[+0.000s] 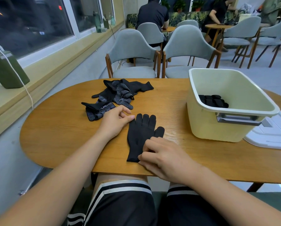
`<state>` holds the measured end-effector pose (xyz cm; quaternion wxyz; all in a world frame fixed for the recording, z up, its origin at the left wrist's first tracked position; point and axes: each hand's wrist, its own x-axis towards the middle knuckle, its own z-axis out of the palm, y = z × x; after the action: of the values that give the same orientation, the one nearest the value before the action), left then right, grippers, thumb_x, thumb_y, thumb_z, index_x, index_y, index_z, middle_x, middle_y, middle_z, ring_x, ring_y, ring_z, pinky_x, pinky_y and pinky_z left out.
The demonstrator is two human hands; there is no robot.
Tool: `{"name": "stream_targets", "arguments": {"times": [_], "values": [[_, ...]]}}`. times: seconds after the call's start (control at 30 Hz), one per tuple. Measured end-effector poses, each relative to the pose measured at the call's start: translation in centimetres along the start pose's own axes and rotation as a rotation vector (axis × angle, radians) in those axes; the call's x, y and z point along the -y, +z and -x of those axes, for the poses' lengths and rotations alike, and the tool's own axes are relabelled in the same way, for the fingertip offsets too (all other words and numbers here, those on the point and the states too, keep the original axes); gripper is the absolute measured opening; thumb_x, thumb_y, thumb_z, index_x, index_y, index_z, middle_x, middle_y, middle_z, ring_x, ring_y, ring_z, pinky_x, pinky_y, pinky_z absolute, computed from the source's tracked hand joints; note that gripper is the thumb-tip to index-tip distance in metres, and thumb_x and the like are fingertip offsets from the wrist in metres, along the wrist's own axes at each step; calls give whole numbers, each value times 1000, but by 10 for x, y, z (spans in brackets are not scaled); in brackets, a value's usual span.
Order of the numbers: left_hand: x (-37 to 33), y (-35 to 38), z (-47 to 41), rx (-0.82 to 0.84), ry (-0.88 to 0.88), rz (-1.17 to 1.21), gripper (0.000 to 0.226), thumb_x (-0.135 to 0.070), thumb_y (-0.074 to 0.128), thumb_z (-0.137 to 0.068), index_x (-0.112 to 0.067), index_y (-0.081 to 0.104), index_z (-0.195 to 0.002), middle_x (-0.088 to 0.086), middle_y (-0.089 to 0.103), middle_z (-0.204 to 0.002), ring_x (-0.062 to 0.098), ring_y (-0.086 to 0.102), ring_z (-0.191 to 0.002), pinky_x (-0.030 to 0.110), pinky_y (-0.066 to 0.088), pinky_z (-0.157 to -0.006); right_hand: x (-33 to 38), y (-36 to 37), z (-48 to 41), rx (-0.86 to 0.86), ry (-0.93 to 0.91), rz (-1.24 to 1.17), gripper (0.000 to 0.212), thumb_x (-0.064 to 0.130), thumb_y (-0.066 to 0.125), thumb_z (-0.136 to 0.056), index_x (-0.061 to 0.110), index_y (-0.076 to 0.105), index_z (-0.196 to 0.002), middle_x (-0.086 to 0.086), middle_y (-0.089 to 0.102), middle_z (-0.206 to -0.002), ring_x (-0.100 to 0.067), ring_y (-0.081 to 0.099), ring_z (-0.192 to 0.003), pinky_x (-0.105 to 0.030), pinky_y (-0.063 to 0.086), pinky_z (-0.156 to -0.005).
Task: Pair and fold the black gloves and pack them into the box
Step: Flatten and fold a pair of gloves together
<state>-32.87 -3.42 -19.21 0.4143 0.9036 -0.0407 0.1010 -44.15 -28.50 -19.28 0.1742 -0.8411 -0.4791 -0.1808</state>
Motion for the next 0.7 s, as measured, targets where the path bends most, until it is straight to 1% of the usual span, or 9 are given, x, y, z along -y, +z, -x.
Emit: {"name": "stream_targets", "arguments": {"times": [0.1,0.17,0.23,0.3,0.37,0.43,0.53,0.6,0.7], "values": [[0,0,1,-22,13,-8,7,-43,77,-95,-39,75,-101,-10,72,-95,2,64,-83,23,48,-75,-10,-4,1,-23,37,29,19,30,62,-109,18,74,-100,0,59,-100,-20,50,-84,-34,41,-72],[0,-1,1,-25,35,-49,6,-41,73,-98,-39,76,-104,-13,71,-99,4,64,-88,23,48,-77,-15,-7,2,-22,58,34,14,28,64,-107,19,74,-101,1,58,-100,-19,51,-86,-31,38,-72],[-1,0,1,-28,62,-79,8,-38,72,-99,-38,77,-106,-14,71,-100,5,64,-88,20,47,-77,-16,-8,4,-9,67,21,10,25,65,-104,21,74,-104,2,59,-102,-18,51,-88,-29,36,-72],[-2,1,0,-33,72,-102,9,-36,72,-100,-37,78,-107,-14,69,-101,7,64,-86,19,46,-75,-14,-6,5,5,71,4,12,23,65,-101,22,74,-109,3,59,-104,-18,52,-89,-29,36,-72],[-3,4,-5,-42,81,-141,11,-37,72,-99,-35,78,-109,-15,68,-101,6,63,-84,24,49,-77,-14,-4,5,2,83,-15,13,22,66,-100,22,75,-110,4,60,-104,-18,53,-89,-29,38,-73],[-4,8,-9,-44,97,-179,15,-38,72,-99,-32,78,-111,-15,67,-102,4,63,-85,29,54,-82,-14,-3,5,-15,93,-33,13,21,67,-100,21,74,-110,4,60,-104,-18,54,-88,-31,43,-73],[-7,13,-15,-43,125,-251,21,-45,72,-99,-31,79,-113,-14,65,-105,7,59,-99,30,47,-86,-13,-3,6,-27,106,-57,11,20,66,-101,20,73,-109,5,60,-103,-18,56,-89,-35,47,-74],[-9,15,-20,-28,109,-272,21,-47,71,-99,-32,79,-110,-12,64,-106,9,55,-105,30,42,-87,-13,-3,7,-33,111,-71,11,20,66,-101,20,73,-111,5,61,-103,-17,57,-90,-36,48,-75],[-12,14,-26,-7,54,-233,9,-43,76,-96,-35,80,-97,-14,64,-103,5,58,-96,30,45,-84,-15,-4,8,-33,100,-84,9,18,68,-102,20,73,-109,6,61,-104,-16,57,-91,-37,50,-74]]}}
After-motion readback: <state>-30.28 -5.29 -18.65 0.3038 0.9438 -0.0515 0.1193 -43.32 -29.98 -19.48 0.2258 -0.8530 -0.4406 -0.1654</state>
